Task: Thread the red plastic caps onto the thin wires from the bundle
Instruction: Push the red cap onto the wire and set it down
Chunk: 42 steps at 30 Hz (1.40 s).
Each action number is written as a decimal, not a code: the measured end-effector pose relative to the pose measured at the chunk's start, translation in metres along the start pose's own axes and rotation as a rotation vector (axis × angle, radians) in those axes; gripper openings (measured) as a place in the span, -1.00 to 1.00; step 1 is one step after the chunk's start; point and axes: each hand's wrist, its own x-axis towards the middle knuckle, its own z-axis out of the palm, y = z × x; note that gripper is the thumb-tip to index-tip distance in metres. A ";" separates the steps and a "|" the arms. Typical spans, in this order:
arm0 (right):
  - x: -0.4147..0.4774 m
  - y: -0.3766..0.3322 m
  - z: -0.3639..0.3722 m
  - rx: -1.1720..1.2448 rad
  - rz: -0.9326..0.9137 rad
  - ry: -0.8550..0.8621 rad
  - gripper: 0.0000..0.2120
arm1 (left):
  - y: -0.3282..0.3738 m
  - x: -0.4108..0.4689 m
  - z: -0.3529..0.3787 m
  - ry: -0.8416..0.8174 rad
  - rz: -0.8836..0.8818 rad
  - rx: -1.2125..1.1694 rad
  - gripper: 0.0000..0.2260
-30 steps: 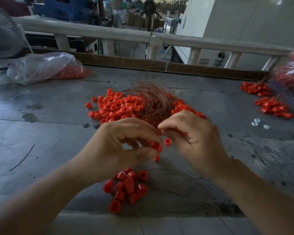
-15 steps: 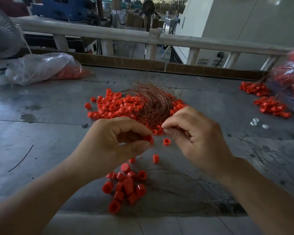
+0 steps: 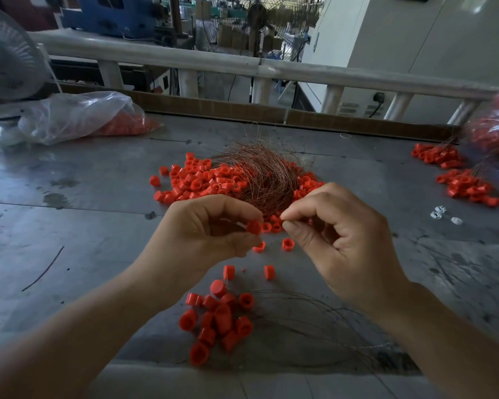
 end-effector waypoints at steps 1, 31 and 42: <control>0.000 -0.001 0.000 -0.003 0.003 -0.007 -0.97 | 0.000 0.000 0.000 0.002 -0.001 0.010 -0.72; -0.001 -0.003 -0.006 -0.004 0.127 0.013 -0.96 | 0.005 -0.002 0.001 -0.015 -0.074 -0.124 -0.80; -0.001 -0.002 -0.004 -0.002 0.132 -0.004 -0.96 | 0.002 -0.001 -0.001 -0.040 -0.039 -0.080 -0.72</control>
